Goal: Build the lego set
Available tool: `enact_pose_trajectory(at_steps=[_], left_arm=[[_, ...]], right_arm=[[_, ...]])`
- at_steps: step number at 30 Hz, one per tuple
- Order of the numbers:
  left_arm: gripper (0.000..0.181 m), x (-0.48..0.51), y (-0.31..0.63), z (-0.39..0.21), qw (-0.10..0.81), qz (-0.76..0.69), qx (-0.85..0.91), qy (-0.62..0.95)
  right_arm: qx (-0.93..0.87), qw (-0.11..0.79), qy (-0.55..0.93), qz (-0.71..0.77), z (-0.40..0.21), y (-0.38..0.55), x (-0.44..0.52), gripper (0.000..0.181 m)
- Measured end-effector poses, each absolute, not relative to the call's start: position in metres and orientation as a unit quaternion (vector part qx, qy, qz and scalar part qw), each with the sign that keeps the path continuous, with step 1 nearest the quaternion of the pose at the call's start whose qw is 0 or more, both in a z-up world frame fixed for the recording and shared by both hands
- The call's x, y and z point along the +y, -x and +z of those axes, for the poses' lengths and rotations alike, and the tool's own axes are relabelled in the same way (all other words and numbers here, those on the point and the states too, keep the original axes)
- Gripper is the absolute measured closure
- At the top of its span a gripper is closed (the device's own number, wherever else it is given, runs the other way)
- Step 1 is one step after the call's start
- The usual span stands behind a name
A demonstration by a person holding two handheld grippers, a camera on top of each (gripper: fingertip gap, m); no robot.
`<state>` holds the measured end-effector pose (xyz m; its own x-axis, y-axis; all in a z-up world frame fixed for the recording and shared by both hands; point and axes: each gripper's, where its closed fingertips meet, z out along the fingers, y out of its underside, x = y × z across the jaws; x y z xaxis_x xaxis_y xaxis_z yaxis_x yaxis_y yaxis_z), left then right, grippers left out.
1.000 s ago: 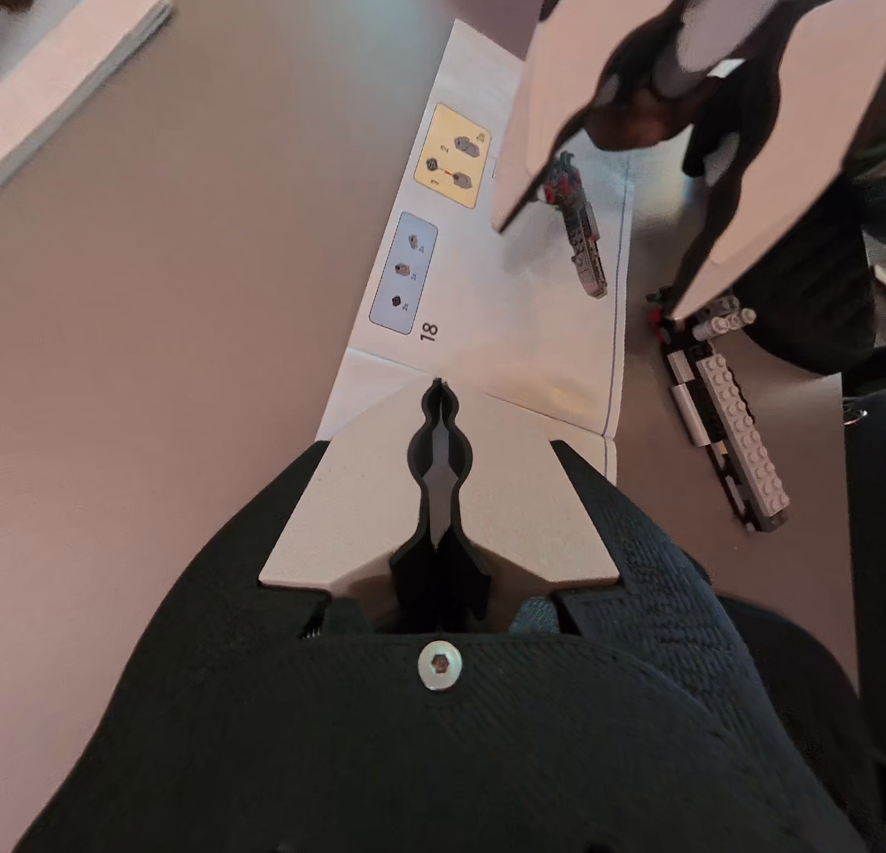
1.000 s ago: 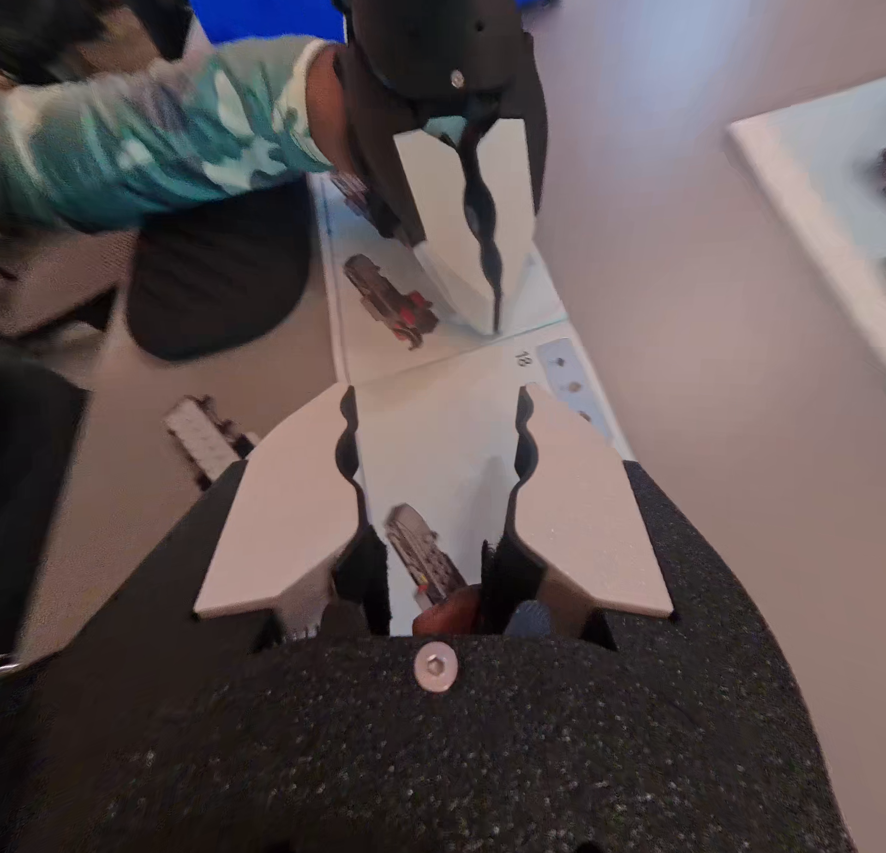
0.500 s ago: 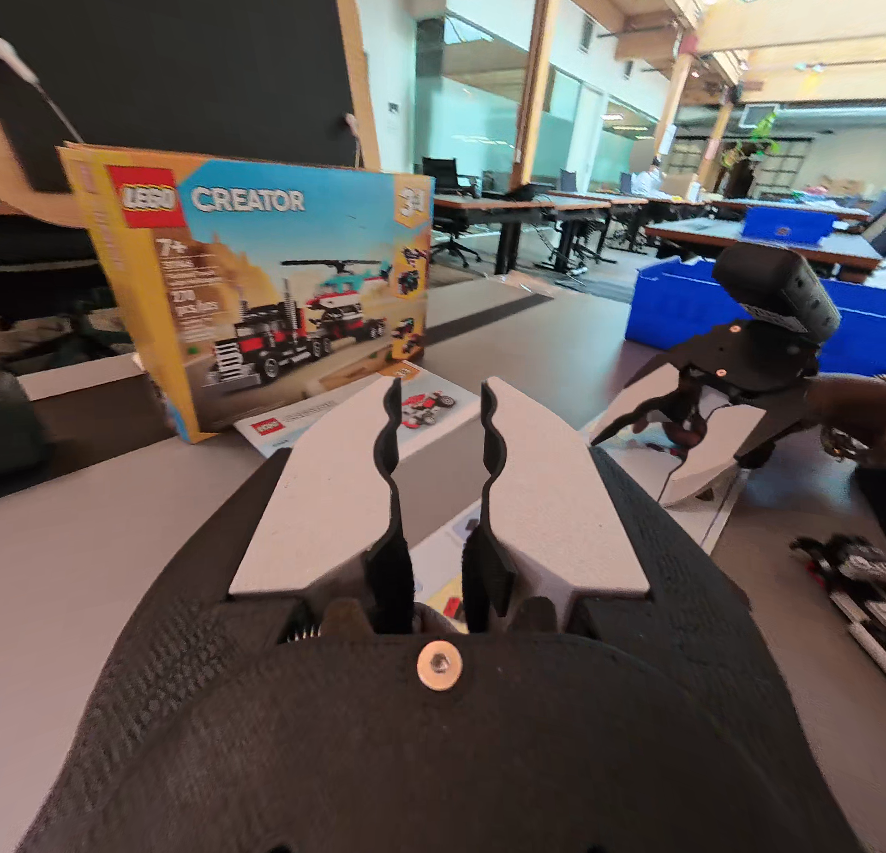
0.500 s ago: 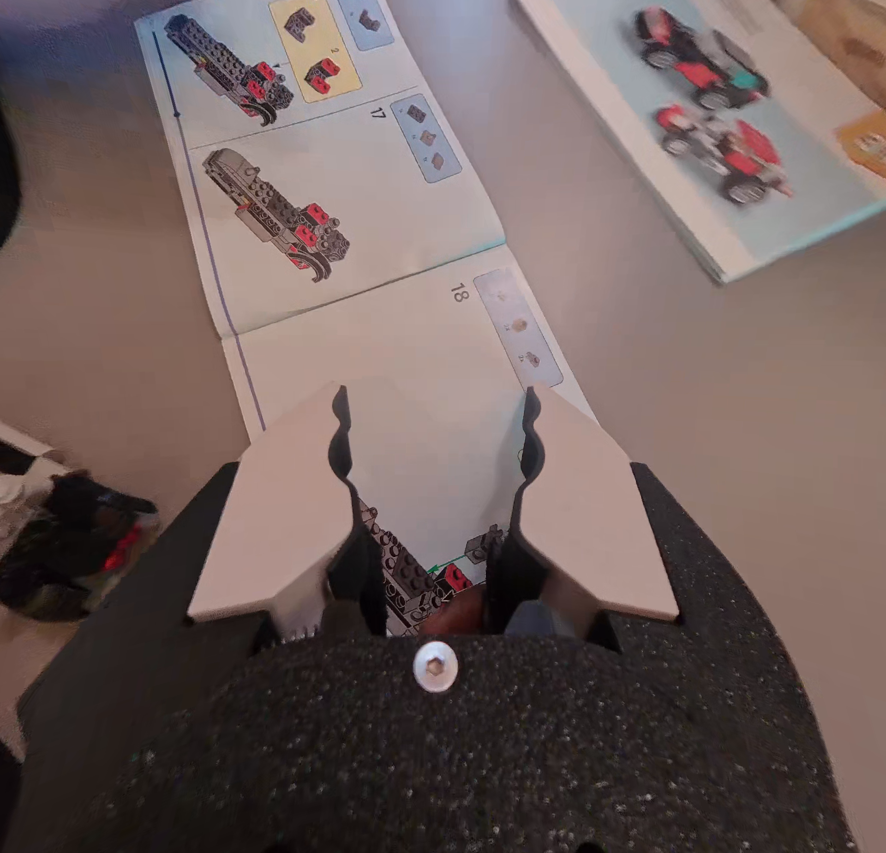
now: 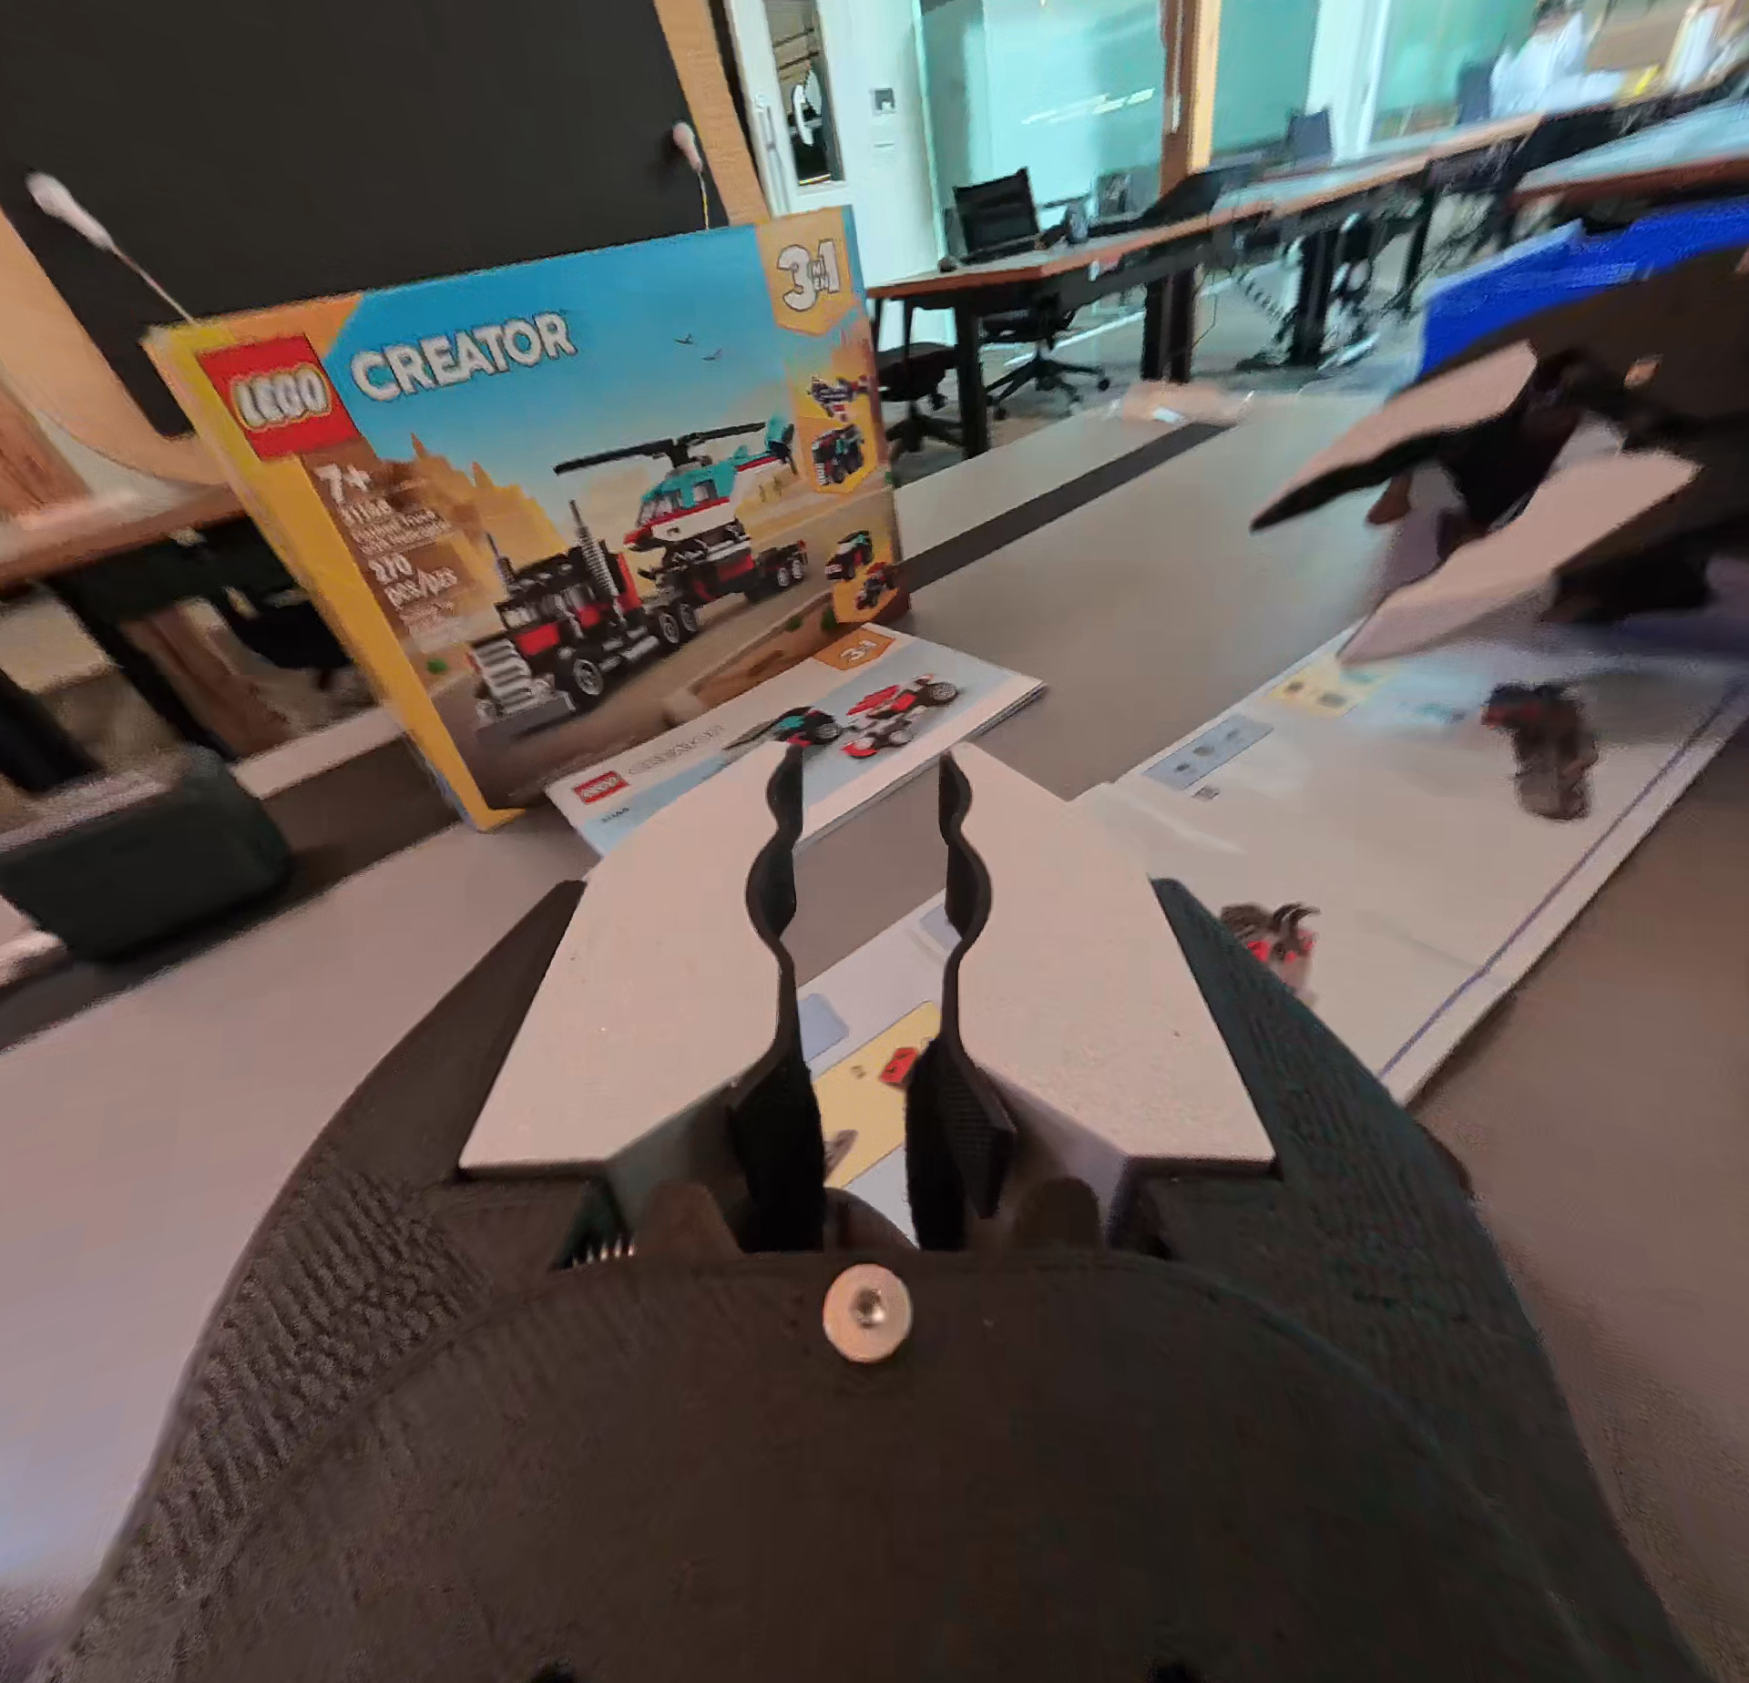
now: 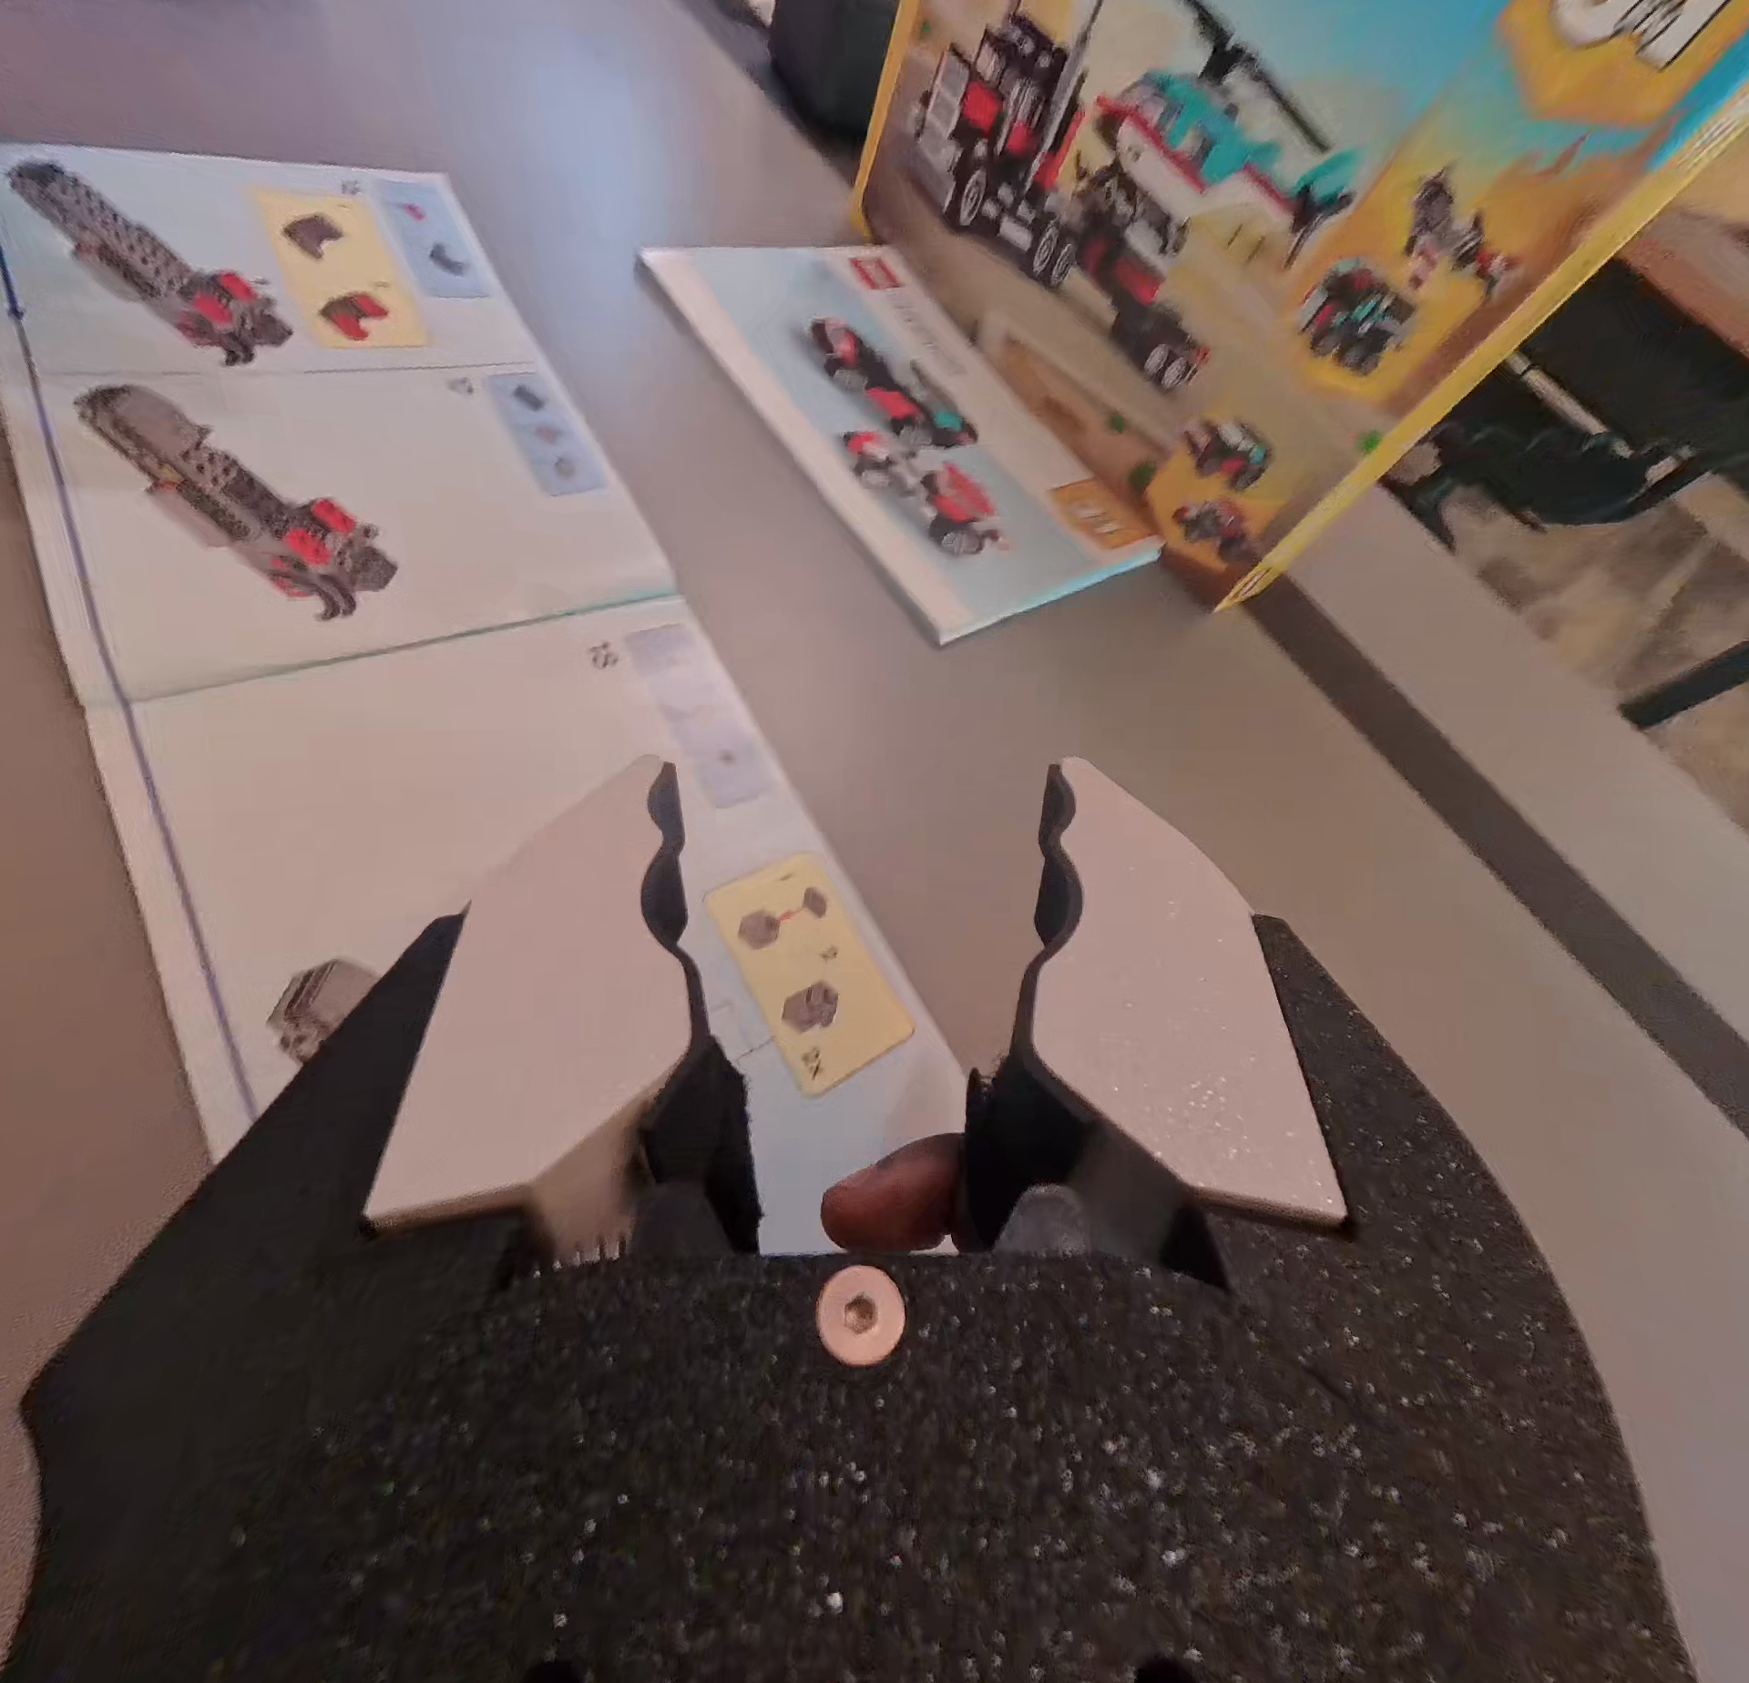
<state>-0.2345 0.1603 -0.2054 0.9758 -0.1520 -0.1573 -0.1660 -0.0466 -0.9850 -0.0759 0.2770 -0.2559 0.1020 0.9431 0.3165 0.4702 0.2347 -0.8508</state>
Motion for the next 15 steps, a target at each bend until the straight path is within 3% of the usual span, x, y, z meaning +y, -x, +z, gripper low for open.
enact_pose_trajectory(at_steps=[4,10,12,15], left_arm=[[0.156,0.155,0.235,-0.204,0.703,0.085,0.148,0.691],[0.155,0.144,0.231,-0.190,0.729,0.057,0.146,0.666],[0.155,0.143,0.229,-0.186,0.732,0.058,0.154,0.661],[0.154,0.145,0.230,-0.187,0.734,0.017,0.134,0.666]], right_arm=[[-0.606,0.501,0.541,0.299,-0.244,0.089,0.269,0.108],[-0.581,0.497,0.498,0.409,-0.211,0.076,0.236,0.109],[-0.591,0.465,0.469,0.463,-0.205,0.070,0.215,0.114],[-0.637,0.336,0.420,0.553,-0.212,0.050,0.166,0.118]])
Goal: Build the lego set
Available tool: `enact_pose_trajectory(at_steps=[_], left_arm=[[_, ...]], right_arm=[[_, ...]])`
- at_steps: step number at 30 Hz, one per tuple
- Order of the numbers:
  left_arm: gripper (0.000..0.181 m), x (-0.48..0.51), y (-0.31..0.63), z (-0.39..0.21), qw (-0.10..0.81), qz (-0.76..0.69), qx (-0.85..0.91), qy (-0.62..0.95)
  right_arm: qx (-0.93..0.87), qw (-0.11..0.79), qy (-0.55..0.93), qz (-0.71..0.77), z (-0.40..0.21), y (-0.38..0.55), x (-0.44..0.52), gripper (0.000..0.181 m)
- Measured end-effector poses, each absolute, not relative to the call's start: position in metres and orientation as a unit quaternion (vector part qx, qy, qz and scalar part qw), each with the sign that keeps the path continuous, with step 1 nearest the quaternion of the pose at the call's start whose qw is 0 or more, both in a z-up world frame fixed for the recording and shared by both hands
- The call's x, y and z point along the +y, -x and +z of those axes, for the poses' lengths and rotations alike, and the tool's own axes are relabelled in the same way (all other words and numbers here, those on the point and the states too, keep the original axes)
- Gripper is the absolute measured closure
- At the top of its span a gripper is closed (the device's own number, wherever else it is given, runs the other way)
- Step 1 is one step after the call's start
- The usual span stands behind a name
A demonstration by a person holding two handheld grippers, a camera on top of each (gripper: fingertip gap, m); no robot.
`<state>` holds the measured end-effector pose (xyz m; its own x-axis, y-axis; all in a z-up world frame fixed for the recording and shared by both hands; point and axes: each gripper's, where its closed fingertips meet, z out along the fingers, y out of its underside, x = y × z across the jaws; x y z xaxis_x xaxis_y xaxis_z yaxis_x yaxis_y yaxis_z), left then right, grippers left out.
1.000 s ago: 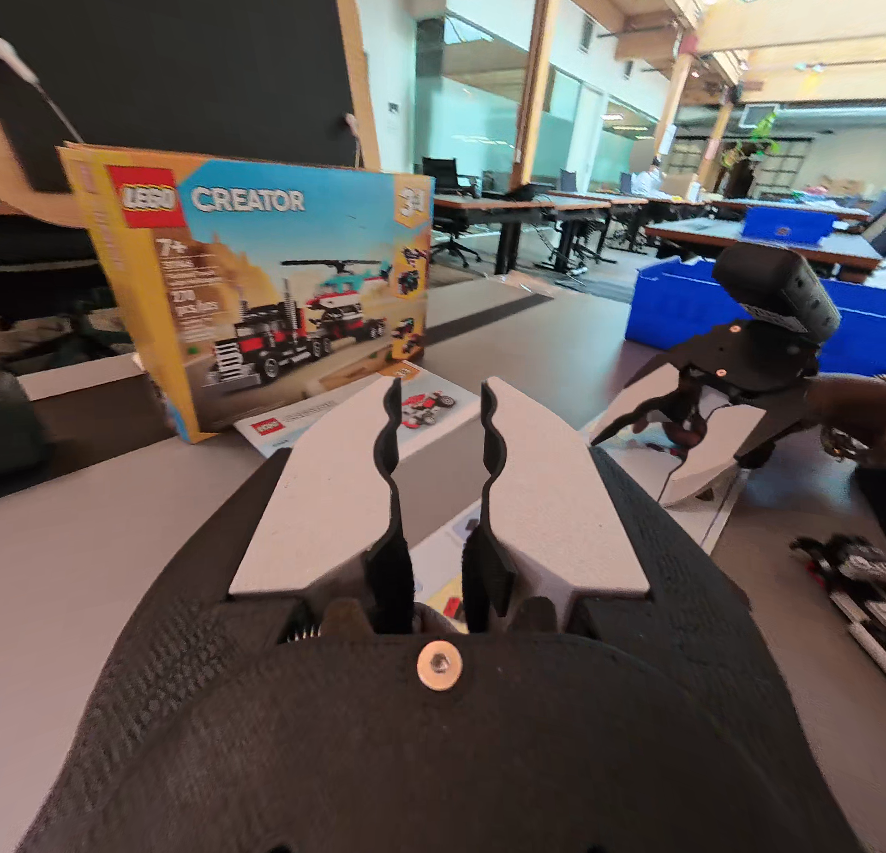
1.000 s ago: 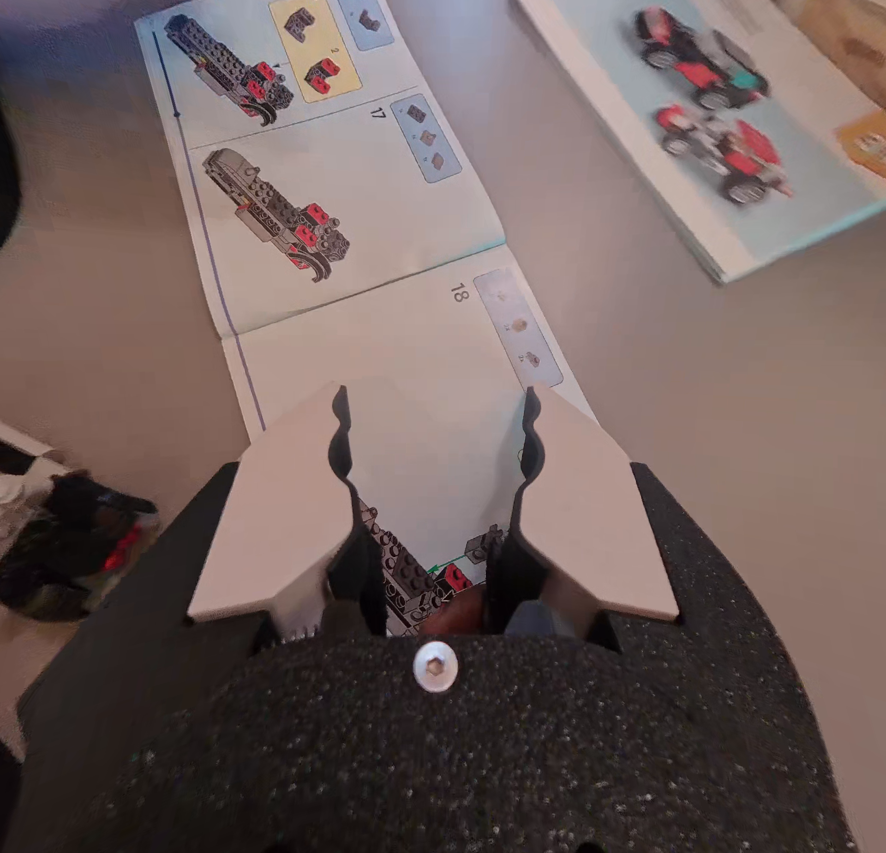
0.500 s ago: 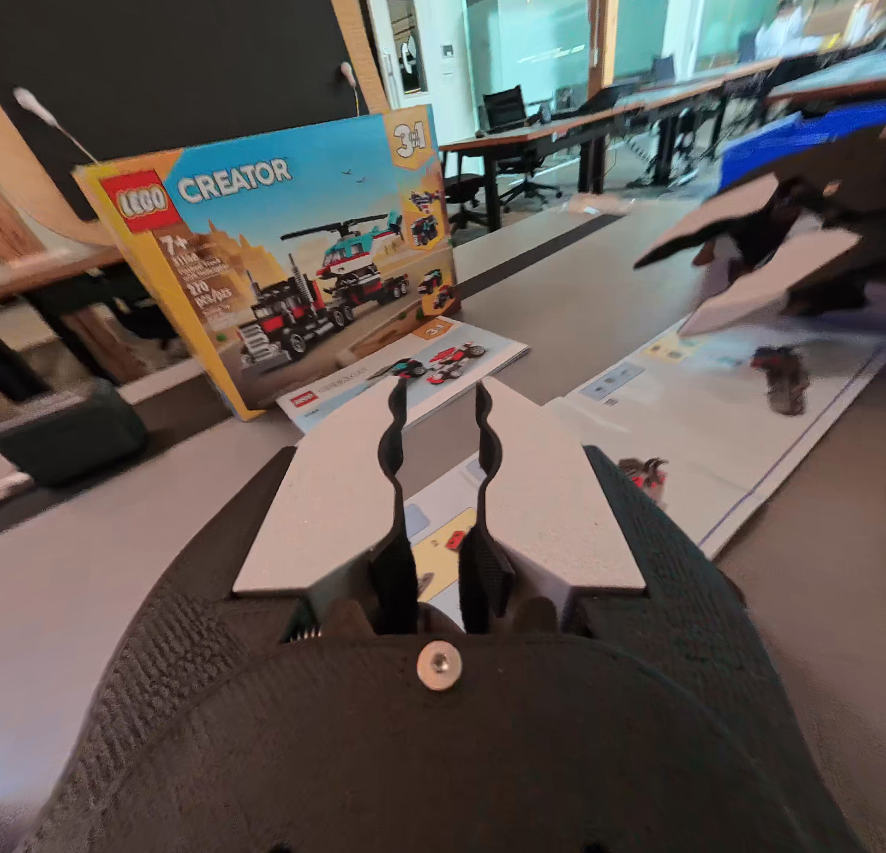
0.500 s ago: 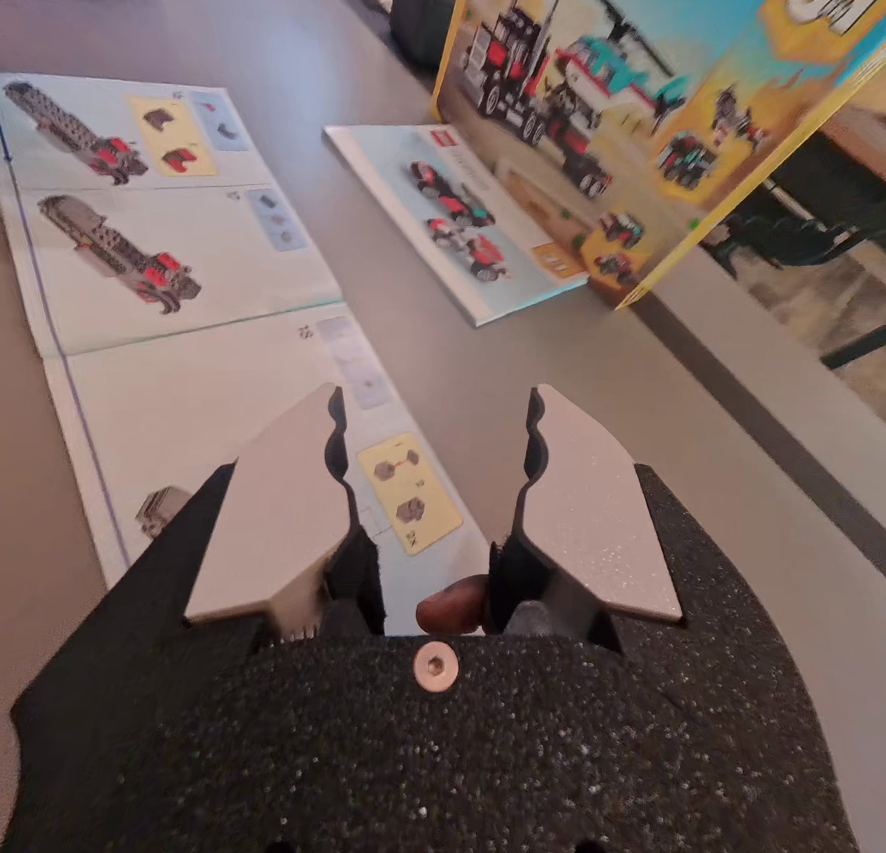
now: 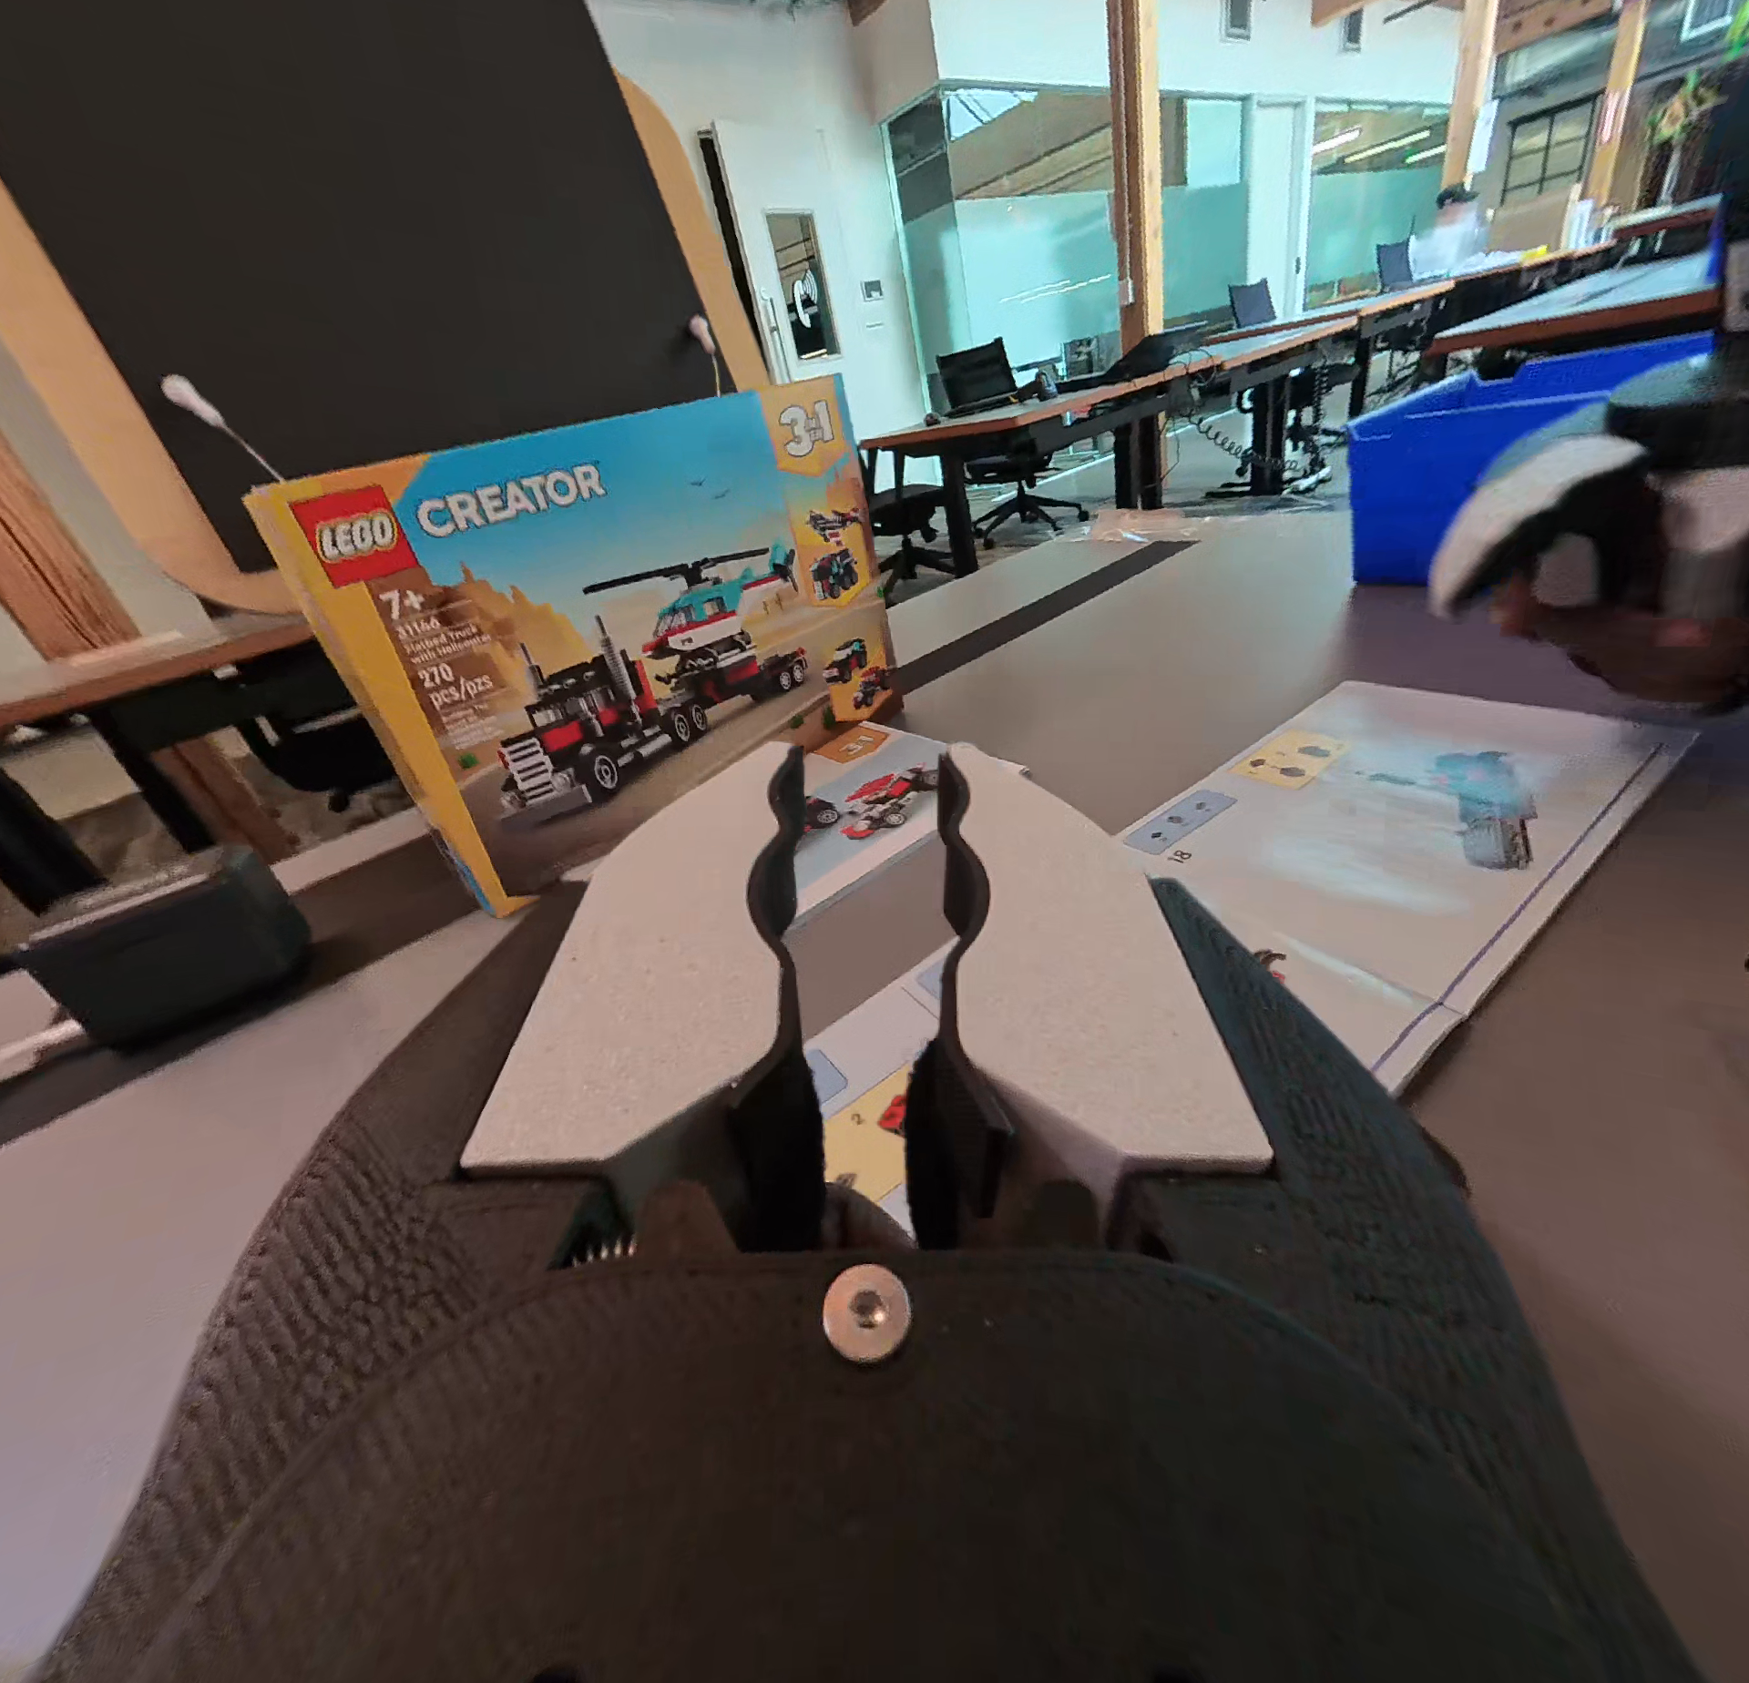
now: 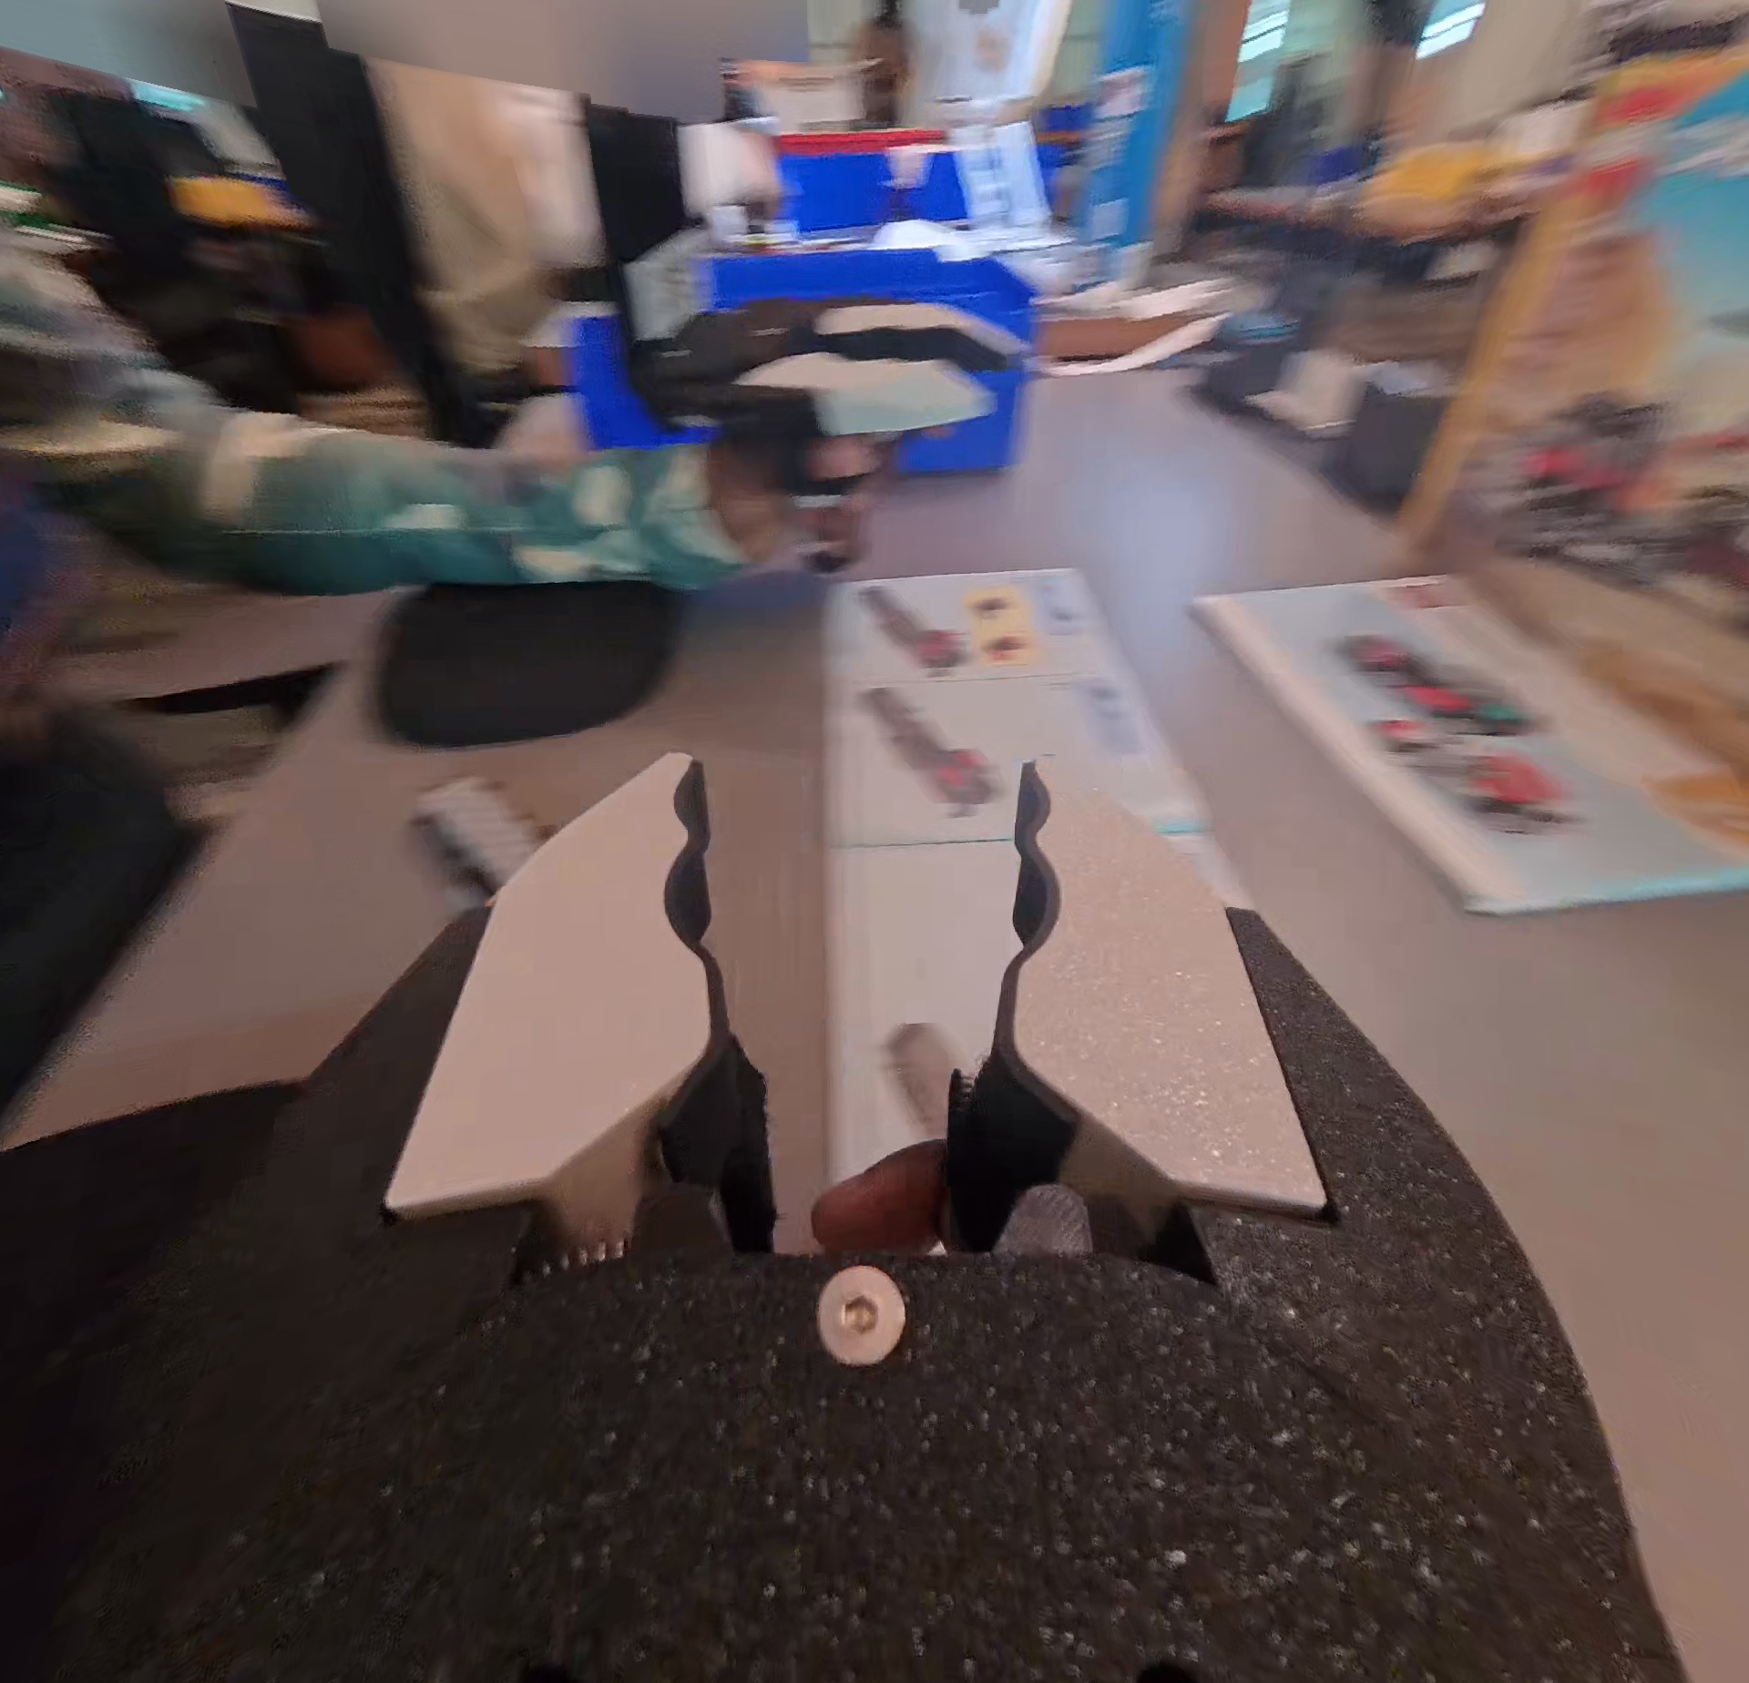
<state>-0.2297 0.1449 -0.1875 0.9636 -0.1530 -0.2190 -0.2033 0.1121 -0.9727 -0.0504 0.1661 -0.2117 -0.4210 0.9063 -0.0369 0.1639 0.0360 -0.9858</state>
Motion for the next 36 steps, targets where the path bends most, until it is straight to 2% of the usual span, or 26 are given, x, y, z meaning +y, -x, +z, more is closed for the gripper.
enact_pose_trajectory(at_steps=[2,6,9,12,16,18,20,21,23,27,34,36], left_arm=[[0.153,0.146,0.231,-0.187,0.735,-0.013,0.115,0.668],[0.153,0.148,0.233,-0.187,0.734,-0.037,0.097,0.672],[0.154,0.147,0.257,-0.180,0.739,0.020,0.059,0.671],[0.155,0.136,0.289,-0.168,0.742,0.093,0.016,0.663],[0.155,0.123,0.299,-0.155,0.755,0.109,0.013,0.647],[0.155,0.119,0.305,-0.152,0.757,0.096,-0.003,0.646],[0.155,0.117,0.311,-0.154,0.751,0.082,-0.017,0.655],[0.155,0.117,0.313,-0.157,0.742,0.072,-0.018,0.666],[0.156,0.121,0.310,-0.174,0.701,0.032,-0.004,0.713],[0.165,0.119,0.300,-0.234,0.542,-0.063,0.028,0.838],[0.168,0.116,0.293,-0.258,0.481,-0.082,0.029,0.873],[0.167,0.114,0.287,-0.270,0.446,-0.106,0.029,0.888]], right_arm=[[-0.660,0.270,0.396,0.578,-0.213,0.039,0.137,0.113],[-0.745,0.280,0.355,0.490,-0.226,0.038,0.100,0.112],[-0.816,0.226,0.328,0.417,-0.229,0.035,0.066,0.117],[-0.893,0.156,0.312,0.283,-0.253,0.034,0.053,0.116],[-0.944,0.078,0.274,0.167,-0.286,0.038,0.047,0.116],[-0.954,0.059,0.266,0.121,-0.300,0.038,0.053,0.120],[-0.954,0.046,0.271,0.119,-0.304,0.040,0.053,0.132],[-0.951,0.049,0.276,0.127,-0.303,0.042,0.053,0.139],[-0.945,0.058,0.296,0.126,-0.304,0.045,0.059,0.139],[-0.910,0.065,0.391,0.120,-0.304,0.052,0.077,0.140],[-0.838,0.061,0.529,0.116,-0.303,0.054,0.085,0.139],[-0.831,0.071,0.532,0.147,-0.297,0.058,0.080,0.126]])
